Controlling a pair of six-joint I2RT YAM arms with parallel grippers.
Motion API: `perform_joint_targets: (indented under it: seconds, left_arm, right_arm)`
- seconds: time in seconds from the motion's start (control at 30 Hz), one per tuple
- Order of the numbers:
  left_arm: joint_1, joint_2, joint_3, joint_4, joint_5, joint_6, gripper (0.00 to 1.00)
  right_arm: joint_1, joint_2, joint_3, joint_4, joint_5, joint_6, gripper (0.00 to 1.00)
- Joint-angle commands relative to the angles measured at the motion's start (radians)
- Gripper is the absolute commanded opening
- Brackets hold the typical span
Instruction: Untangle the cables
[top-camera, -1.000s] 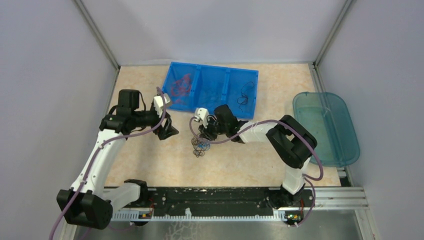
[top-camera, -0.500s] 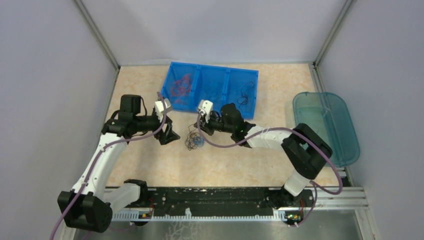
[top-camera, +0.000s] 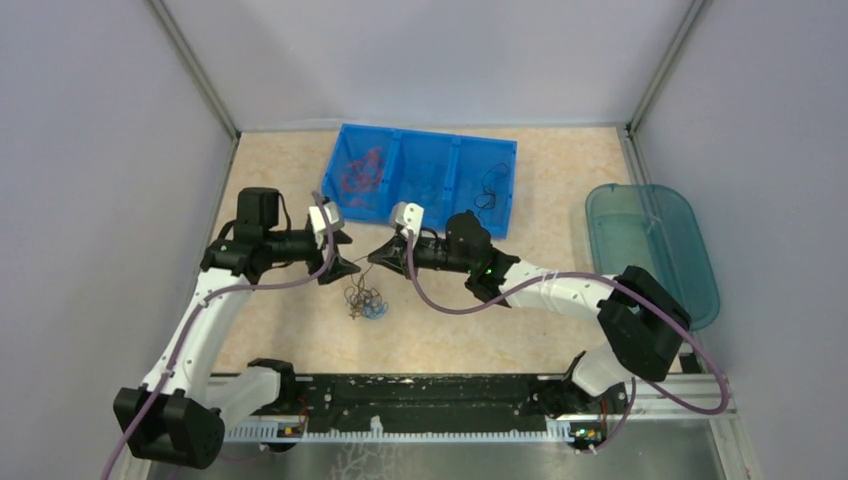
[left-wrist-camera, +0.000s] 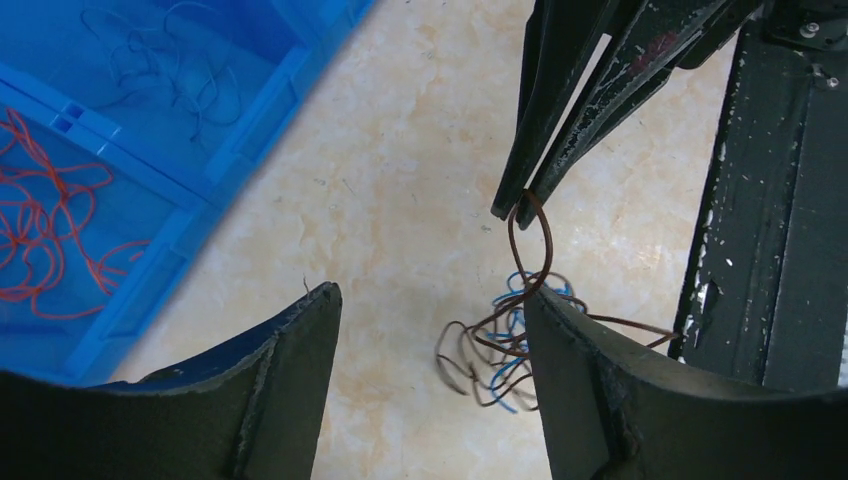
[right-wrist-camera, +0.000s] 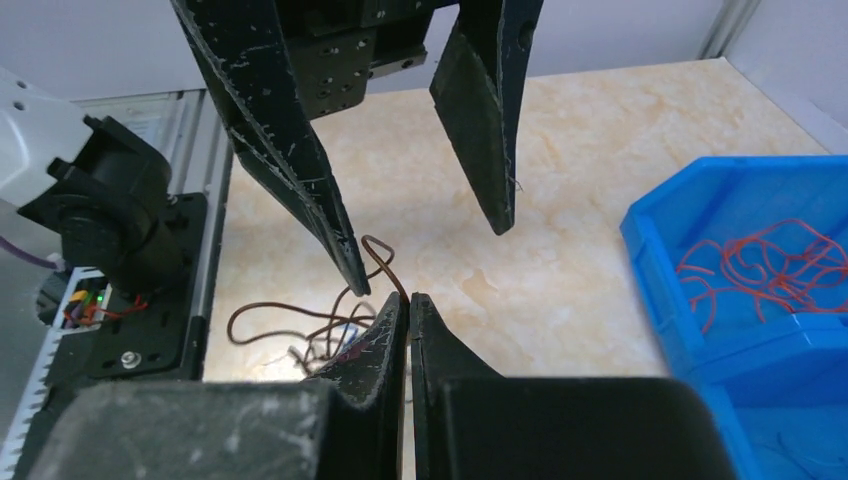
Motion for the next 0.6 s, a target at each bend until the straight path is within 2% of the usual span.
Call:
perform_joint_targets:
  seconds: [0.0,0.1,0.2,0.33,0.47,0.57]
  left_arm:
    - [-0.008,-0.027,0.018,-0.069,0.112,0.074,0.64]
    - [-0.022,-0.043,0.009,-0.081,0.122,0.057,0.46]
    - [-0.026,-0.059,0.001,-0.086,0.125,0.034,0.39]
    - [-0.027,-0.075,0.004,-0.067,0.138,-0.027,0.39]
    - [-0.032,-0.091,0.009,-0.064,0.165,-0.035,0.52]
    - [-0.036,-0.09,-0.002,-0.071,0.162,-0.029,0.53]
  right_arm:
    - [0.028,-0.068,0.048,0.048,-0.024,0.022,0.0]
    - [0.041,-0.077,0.058,0.051,-0.011,0.027,0.0]
    - [0.047,-0.085,0.058,0.064,0.003,0.039,0.0]
    - [0.052,-0.09,0.058,0.08,0.007,0.057,0.0]
    - [0.057,-0.092,0.055,0.09,0.013,0.07,0.0]
    - [0.061,-0.095,0.055,0.11,0.012,0.085,0.0]
